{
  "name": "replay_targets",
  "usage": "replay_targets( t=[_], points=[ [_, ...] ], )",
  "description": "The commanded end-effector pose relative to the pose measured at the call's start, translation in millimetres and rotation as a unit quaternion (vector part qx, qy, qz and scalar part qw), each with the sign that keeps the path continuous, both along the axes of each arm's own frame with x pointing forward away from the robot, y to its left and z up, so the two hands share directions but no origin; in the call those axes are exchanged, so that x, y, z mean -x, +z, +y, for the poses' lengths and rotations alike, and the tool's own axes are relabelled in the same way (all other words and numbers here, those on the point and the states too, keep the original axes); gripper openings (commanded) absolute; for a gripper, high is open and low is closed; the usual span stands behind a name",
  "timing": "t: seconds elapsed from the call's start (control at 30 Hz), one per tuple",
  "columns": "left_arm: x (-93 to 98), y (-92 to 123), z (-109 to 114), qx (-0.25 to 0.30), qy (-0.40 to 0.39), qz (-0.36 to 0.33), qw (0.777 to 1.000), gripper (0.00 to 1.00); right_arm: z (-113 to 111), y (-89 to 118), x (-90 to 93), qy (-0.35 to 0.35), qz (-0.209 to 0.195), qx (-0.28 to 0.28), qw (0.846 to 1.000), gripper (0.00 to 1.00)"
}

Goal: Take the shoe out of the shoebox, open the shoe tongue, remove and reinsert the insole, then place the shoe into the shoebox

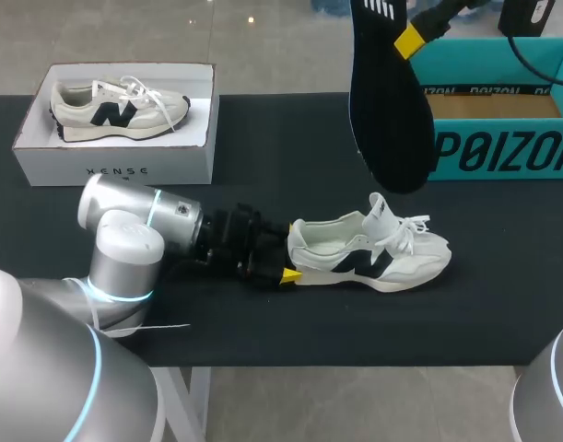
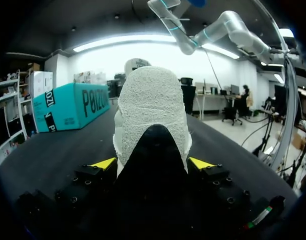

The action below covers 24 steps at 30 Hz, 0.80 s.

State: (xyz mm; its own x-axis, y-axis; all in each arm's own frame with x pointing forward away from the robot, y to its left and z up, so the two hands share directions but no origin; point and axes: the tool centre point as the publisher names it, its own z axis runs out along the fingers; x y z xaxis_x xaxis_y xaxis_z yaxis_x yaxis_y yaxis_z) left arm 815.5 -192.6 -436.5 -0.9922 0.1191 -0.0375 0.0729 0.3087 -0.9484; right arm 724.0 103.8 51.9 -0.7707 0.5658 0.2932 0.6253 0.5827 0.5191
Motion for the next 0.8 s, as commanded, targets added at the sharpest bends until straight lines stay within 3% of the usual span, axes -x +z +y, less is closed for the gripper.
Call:
replay_targets(
  t=[0.03,0.43,0.8],
  points=[
    [10.7,9,3,-0.03,0.029,-0.017,0.999,1.0,1,1,-1.3,0.0,0.001,0.001,1.0,0.0],
    [24.7,19,16,-0.143,0.032,-0.064,0.987,1.0,1,1,-1.3,0.0,0.001,0.001,1.0,0.0],
    [2.3,29,51,-0.256,0.054,-0.08,0.962,1.0,1,1,-1.3,0.0,0.001,0.001,1.0,0.0]
  ],
)
